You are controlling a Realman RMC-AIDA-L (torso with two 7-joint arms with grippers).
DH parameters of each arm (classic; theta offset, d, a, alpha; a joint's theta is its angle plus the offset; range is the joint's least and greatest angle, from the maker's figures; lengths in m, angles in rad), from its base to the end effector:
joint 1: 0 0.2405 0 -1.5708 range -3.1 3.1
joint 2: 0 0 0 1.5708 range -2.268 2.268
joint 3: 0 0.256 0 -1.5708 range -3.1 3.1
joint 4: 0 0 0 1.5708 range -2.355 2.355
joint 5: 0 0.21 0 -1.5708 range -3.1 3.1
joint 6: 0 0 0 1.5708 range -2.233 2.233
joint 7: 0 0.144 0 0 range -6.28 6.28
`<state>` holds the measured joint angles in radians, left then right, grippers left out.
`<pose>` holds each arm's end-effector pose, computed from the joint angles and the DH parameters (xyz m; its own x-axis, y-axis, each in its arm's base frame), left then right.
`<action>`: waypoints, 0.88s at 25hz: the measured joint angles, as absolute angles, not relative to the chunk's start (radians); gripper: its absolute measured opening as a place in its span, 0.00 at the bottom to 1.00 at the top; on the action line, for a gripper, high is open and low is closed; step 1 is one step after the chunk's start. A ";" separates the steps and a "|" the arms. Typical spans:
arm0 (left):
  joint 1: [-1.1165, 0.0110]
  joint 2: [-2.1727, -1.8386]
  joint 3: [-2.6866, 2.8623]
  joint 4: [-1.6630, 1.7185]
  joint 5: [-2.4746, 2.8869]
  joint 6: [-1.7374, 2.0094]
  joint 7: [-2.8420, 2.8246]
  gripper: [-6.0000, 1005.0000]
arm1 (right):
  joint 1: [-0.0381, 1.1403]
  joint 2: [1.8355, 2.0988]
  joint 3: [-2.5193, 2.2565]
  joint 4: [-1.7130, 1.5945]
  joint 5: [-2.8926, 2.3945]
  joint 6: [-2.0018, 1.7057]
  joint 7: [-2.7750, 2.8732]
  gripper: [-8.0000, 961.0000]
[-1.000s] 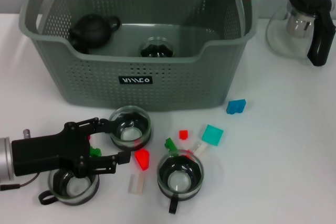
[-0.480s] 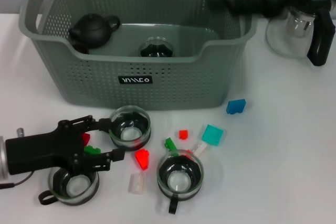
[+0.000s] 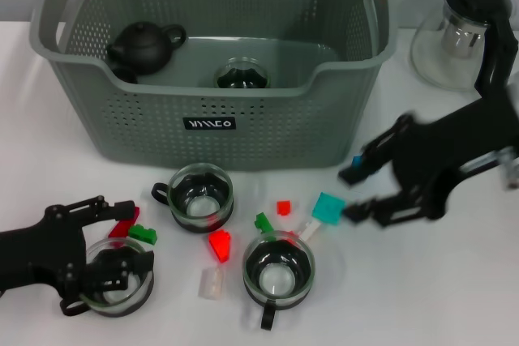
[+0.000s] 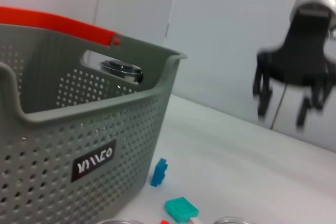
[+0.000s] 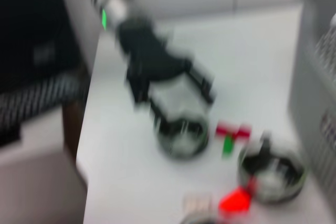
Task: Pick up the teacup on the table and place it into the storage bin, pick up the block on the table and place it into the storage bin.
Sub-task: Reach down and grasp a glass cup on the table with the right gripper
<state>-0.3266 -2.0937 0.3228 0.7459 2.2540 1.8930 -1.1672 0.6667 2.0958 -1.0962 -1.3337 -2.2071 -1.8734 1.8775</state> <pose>-0.3258 0.2326 0.0336 0.7713 0.3336 0.5420 0.4793 -0.8647 -0.1500 0.1318 0.3301 0.0243 0.9955 -0.0949 0.0011 -0.0948 -0.9949 0.0339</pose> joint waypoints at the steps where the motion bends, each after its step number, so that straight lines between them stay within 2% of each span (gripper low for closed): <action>1: -0.326 -2.094 0.316 0.745 2.254 1.892 -1.168 0.86 | 0.688 2.101 -1.147 -1.320 -2.243 -1.859 1.887 0.47; 7: -0.318 -2.096 0.307 0.736 2.254 1.879 -1.166 0.86 | 0.803 2.102 -1.424 -1.237 -2.279 -1.776 1.922 0.46; 22: -0.318 -2.102 0.293 0.721 2.255 1.855 -1.166 0.86 | 0.840 2.109 -1.793 -1.175 -2.284 -1.581 1.925 0.45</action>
<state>-0.3179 -2.1015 0.2930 0.7212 2.2549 1.8549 -1.1657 0.8396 2.1088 -1.7930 -1.1750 -2.2841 -1.5810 1.9249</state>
